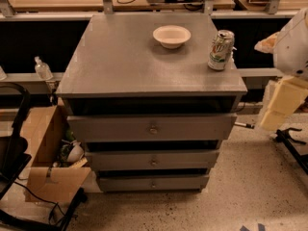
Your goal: Open bottom drawer
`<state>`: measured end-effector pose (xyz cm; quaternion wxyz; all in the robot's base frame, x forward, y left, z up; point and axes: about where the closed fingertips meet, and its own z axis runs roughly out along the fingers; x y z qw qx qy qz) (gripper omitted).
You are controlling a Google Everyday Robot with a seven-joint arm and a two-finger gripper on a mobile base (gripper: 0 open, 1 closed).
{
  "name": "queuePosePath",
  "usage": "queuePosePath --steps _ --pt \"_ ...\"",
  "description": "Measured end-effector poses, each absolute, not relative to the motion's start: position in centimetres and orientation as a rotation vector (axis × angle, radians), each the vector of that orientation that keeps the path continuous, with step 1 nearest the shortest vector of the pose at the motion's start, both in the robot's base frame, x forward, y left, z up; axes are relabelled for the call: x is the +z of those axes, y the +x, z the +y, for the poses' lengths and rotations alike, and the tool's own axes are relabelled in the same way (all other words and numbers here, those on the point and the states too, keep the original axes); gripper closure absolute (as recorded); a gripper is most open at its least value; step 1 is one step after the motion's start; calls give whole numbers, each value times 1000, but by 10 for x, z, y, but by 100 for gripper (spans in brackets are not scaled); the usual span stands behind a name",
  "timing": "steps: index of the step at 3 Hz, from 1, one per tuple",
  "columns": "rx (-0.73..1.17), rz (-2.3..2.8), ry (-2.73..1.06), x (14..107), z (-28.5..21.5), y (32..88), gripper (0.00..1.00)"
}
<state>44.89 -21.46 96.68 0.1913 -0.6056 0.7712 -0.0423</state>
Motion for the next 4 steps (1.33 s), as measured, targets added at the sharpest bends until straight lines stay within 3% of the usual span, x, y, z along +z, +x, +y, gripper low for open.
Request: queuePosePath --steps 2,4 --pt "120 1951 -1675 793 -233 464 0" --pt "49 1793 -1563 746 -241 507 0"
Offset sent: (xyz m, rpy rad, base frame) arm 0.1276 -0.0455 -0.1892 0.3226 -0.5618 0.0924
